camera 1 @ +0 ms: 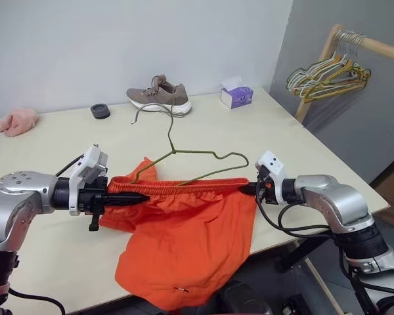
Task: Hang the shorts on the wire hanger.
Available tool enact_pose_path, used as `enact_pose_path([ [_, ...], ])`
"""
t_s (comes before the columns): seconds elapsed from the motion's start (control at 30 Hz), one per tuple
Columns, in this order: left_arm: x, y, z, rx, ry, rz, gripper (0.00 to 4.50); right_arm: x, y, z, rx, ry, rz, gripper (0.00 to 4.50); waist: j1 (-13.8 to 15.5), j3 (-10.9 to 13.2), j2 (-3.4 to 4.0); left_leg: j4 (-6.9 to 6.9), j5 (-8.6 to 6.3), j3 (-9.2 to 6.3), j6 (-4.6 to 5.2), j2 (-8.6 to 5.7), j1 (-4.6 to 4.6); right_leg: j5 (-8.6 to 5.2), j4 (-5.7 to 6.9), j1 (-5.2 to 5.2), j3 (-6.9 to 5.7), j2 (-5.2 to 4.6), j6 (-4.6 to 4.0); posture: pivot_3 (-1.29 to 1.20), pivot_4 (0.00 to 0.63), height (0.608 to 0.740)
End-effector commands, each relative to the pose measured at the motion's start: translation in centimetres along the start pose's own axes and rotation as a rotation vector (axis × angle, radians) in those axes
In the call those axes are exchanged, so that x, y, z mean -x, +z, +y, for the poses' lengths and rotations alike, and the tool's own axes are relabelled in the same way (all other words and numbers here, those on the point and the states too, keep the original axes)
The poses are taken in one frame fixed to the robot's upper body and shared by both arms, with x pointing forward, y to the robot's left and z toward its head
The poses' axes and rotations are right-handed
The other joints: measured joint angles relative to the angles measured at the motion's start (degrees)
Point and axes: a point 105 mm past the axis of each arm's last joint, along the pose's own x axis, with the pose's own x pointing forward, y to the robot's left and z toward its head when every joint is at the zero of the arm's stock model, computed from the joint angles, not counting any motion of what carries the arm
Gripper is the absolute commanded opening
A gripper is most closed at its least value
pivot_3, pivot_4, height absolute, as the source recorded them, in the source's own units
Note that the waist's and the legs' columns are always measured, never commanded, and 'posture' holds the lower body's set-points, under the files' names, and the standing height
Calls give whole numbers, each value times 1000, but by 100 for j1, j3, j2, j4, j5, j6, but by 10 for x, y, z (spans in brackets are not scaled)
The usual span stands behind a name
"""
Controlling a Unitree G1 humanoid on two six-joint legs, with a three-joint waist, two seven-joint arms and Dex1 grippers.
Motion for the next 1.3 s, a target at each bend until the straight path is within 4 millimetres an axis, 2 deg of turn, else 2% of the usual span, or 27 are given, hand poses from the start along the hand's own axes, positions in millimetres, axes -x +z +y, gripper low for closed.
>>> enact_pose_path([
  [0.03,14,10,-1,-74,31,27,0,17,4,-24,-17,-105,-14,35,1,0,0,0,0,0,0,0,0,0,0,0,0,0,0,-278,0,740],
  [0.37,21,-10,4,-123,58,165,0,27,9,-28,-1,-117,-18,35,9,2,3,-1,0,4,0,1,0,0,0,-2,2,0,0,-280,0,740],
  [0.83,25,-32,22,-209,119,317,0,32,17,-8,173,-53,24,35,4,5,7,-2,0,5,0,2,-1,0,0,-6,3,0,-1,-290,0,740],
  [0.97,14,-36,24,-254,109,335,0,26,27,8,270,7,33,35,1,6,9,-2,0,5,0,3,-1,-1,0,-7,4,0,-1,-291,0,740],
  [1.17,-19,-33,24,-315,59,304,0,11,58,35,513,98,23,35,-6,8,11,0,0,4,0,2,-1,0,0,-7,7,0,-1,-298,0,740],
  [1.3,-32,-32,24,-329,47,286,0,8,67,48,598,142,18,35,-5,7,11,0,0,-1,0,3,-8,-1,0,-10,3,0,0,-306,0,740],
])
